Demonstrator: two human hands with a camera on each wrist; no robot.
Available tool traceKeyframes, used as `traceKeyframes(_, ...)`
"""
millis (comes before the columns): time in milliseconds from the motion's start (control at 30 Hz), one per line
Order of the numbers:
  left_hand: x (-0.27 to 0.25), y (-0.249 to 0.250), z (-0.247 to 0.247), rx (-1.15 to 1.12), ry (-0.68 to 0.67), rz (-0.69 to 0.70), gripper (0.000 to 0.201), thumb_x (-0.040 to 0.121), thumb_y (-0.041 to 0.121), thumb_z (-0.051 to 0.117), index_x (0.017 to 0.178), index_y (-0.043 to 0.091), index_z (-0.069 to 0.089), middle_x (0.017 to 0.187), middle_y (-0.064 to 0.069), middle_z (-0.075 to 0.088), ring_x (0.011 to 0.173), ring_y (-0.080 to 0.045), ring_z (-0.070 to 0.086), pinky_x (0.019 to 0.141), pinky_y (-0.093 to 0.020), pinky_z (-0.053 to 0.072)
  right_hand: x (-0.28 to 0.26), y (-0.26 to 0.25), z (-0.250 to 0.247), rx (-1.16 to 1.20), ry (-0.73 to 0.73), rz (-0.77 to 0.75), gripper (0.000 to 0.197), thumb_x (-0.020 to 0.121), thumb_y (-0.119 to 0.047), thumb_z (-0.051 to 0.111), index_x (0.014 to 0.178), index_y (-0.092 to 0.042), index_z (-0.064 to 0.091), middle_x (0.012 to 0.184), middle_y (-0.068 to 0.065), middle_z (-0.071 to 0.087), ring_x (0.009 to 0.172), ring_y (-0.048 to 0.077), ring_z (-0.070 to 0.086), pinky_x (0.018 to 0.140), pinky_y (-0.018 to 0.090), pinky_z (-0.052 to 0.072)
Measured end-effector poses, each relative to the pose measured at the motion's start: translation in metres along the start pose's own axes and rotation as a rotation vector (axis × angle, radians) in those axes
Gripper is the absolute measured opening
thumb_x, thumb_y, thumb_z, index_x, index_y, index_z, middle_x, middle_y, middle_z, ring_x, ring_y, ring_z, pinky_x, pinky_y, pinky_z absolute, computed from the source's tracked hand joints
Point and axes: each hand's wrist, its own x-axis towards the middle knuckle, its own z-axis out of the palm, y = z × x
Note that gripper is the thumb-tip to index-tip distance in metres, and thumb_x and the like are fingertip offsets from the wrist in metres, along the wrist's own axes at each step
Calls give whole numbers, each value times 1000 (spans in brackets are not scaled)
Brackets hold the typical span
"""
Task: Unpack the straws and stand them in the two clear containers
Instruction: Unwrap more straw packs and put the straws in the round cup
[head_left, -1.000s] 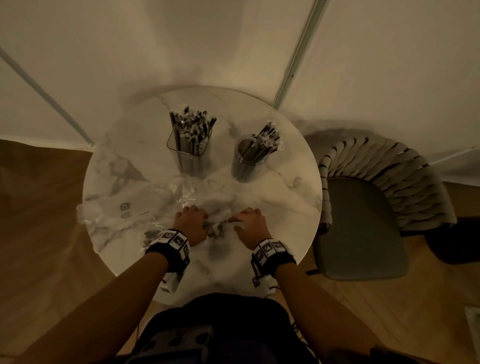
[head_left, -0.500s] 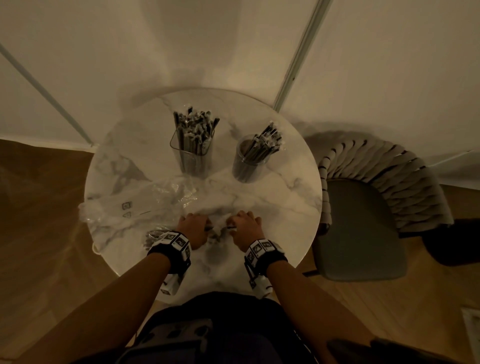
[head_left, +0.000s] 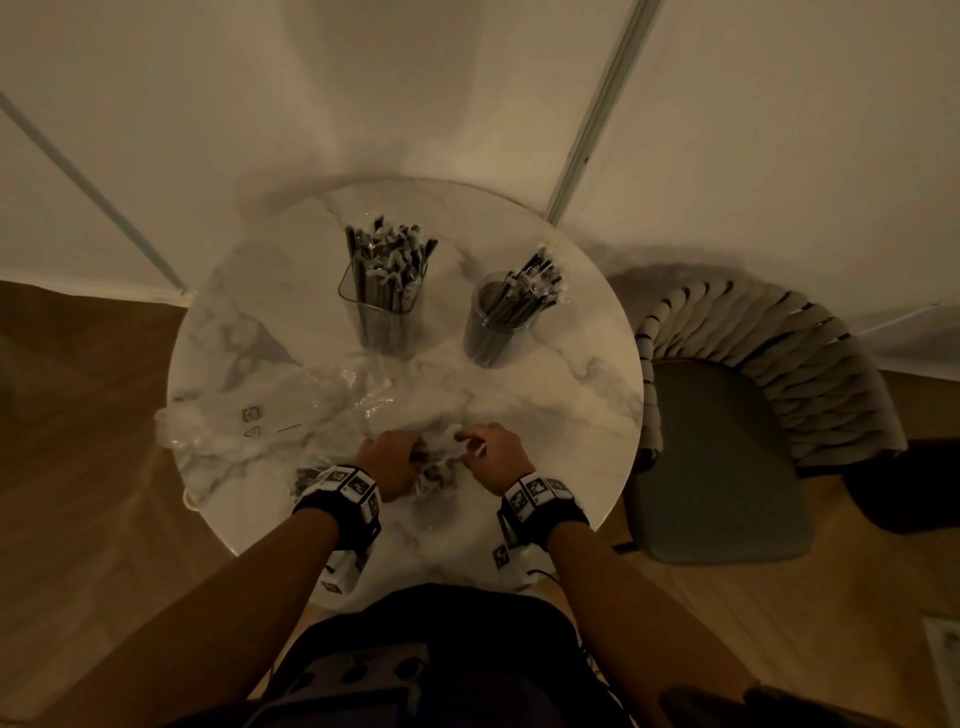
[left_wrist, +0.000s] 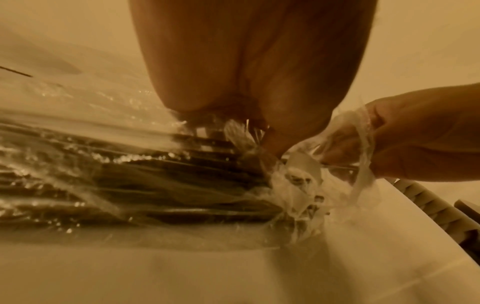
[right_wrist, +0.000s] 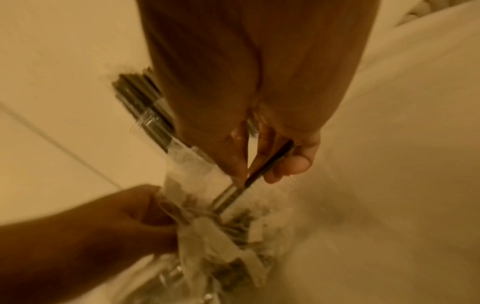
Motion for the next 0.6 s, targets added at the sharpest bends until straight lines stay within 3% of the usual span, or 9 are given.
traceKeyframes(67, -1, 1, 0, -23, 10, -1, 18, 89, 27, 60, 106, 23, 63, 115, -5, 66, 107, -29, 60, 95, -41, 45, 0, 1, -3, 84, -16, 56, 40, 81, -4, 68, 120, -15, 69, 110, 7, 64, 90, 14, 59, 80, 20, 44)
traceKeyframes(233, -1, 1, -3, -103, -9, 19, 22, 87, 31, 61, 106, 21, 66, 111, -8, 67, 103, -30, 62, 90, -39, 49, -4, -2, -1, 302, 125, 182, 31, 73, -5, 80, 101, -14, 70, 90, 7, 75, 79, 18, 69, 75, 31, 57)
traceKeyframes(333, 0, 6, -4, -178, -16, 65, 23, 87, 33, 65, 104, 17, 69, 104, -7, 68, 97, -25, 63, 88, -34, 49, -3, -4, 3, 205, 102, 186, 28, 74, -13, 80, 101, -11, 74, 95, 8, 75, 84, 18, 68, 79, 27, 55)
traceKeyframes(400, 0, 9, -4, -214, 4, 86, 19, 88, 25, 66, 103, 14, 71, 102, -8, 69, 95, -23, 64, 85, -30, 49, -4, -6, 7, 122, 117, 139, 20, 82, -13, 71, 100, -6, 73, 99, 12, 73, 88, 24, 66, 77, 26, 49)
traceKeyframes(500, 2, 10, -1, -246, 30, 86, 19, 89, 14, 64, 105, 10, 72, 102, -9, 70, 89, -15, 61, 81, -21, 45, -5, -6, 13, -20, 110, 52, 16, 89, -12, 57, 89, 0, 68, 92, 21, 68, 84, 37, 63, 76, 37, 49)
traceKeyframes(600, 4, 8, 0, -232, 42, 78, 20, 90, 13, 62, 107, 10, 73, 105, -9, 70, 87, -13, 59, 78, -17, 40, -5, -8, 12, -147, 9, 17, 17, 90, -20, 51, 91, -7, 62, 94, 19, 65, 86, 38, 61, 76, 42, 50)
